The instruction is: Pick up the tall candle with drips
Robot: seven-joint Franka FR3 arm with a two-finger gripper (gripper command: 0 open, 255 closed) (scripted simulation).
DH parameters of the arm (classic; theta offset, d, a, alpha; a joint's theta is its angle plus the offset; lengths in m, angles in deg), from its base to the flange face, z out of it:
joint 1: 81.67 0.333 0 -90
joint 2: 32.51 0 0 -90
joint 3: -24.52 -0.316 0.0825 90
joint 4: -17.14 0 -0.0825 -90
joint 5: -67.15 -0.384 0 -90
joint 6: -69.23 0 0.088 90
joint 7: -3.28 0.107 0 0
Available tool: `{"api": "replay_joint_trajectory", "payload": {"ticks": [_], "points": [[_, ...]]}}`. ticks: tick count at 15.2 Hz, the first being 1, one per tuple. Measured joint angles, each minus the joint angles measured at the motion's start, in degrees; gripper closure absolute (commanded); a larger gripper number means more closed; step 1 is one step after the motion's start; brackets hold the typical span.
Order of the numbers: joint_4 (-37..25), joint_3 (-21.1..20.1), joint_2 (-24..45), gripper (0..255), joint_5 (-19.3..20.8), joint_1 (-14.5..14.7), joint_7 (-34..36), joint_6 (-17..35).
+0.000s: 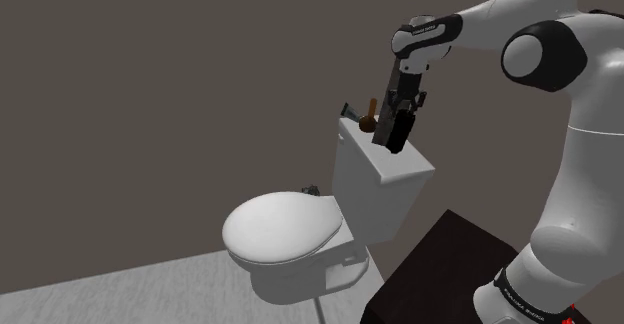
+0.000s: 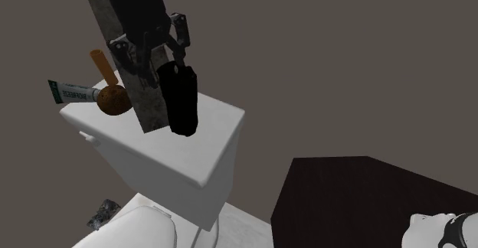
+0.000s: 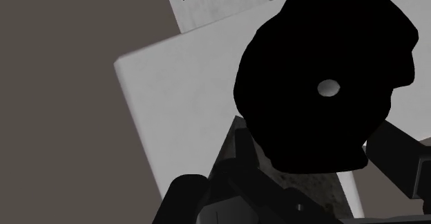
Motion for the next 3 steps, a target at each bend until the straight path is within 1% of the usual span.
{"api": "replay_joint_trajectory", "payload": {"ticks": [3], "points": [[-1.2, 0.1, -0.6, 255, 0.2, 0.0, 0.2, -1.8]]}}
